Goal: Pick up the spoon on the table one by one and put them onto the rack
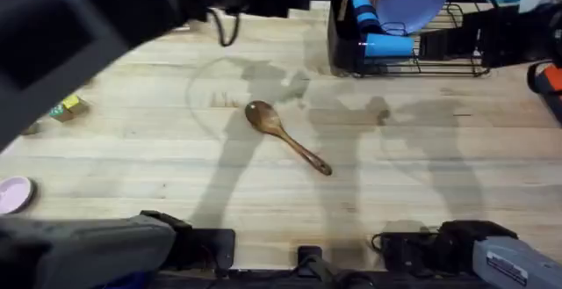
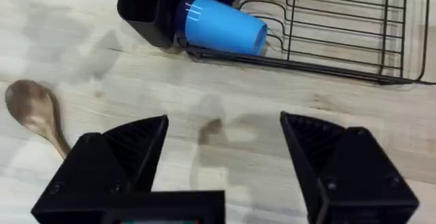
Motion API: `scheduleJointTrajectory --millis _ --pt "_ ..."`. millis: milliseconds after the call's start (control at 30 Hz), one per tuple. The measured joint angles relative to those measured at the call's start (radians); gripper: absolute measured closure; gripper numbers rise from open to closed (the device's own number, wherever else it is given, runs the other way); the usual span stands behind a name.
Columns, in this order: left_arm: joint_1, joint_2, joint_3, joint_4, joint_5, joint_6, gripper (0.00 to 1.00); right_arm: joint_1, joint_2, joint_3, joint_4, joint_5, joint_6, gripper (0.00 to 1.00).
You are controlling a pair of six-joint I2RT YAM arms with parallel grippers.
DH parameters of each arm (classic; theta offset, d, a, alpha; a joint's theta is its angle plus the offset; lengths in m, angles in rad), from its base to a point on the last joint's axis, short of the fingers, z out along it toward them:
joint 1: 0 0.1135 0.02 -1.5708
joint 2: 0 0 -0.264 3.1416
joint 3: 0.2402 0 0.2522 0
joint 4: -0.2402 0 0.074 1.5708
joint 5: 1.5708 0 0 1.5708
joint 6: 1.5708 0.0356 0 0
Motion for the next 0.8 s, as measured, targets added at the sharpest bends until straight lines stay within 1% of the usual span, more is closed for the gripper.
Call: scheduleJointTrajectory --millis 167,300,333,367,400,433,533,633,800 --pt "0.075 -0.134 0.000 -0.183 -0.001 0.006 0.131 0.000 0.000 0.000 0.000 -0.002 0.000 0.006" --pt "0.122 -0.230 0.000 -0.318 -0.001 0.008 0.095 0.000 0.000 0.000 0.000 -0.002 0.000 0.005" --pt "0.129 -0.250 0.000 -0.346 -0.001 0.009 0.083 0.000 0.000 0.000 -0.001 -0.002 0.000 0.005" --pt "0.139 -0.273 0.000 -0.379 -0.001 0.014 0.027 0.000 0.000 0.000 -0.001 -0.002 0.000 0.005" --pt "0.161 -0.329 0.000 -0.460 -0.001 0.030 0.007 0.000 0.000 0.000 -0.001 -0.005 0.000 0.005" --pt "0.167 -0.346 0.000 -0.482 -0.001 0.038 0.006 0.000 0.000 0.000 0.000 -0.012 0.000 0.005" --pt "0.183 -0.397 0.000 -0.538 -0.001 0.058 0.006 0.000 0.000 0.000 -0.001 -0.063 0.001 0.005" --pt "0.192 -0.444 0.000 -0.578 -0.001 0.070 0.006 0.000 0.000 0.000 0.000 -0.142 0.002 0.006" --pt "0.194 -0.496 0.000 -0.644 -0.021 0.083 0.007 0.000 0.000 0.000 -0.002 -0.316 0.008 0.004"
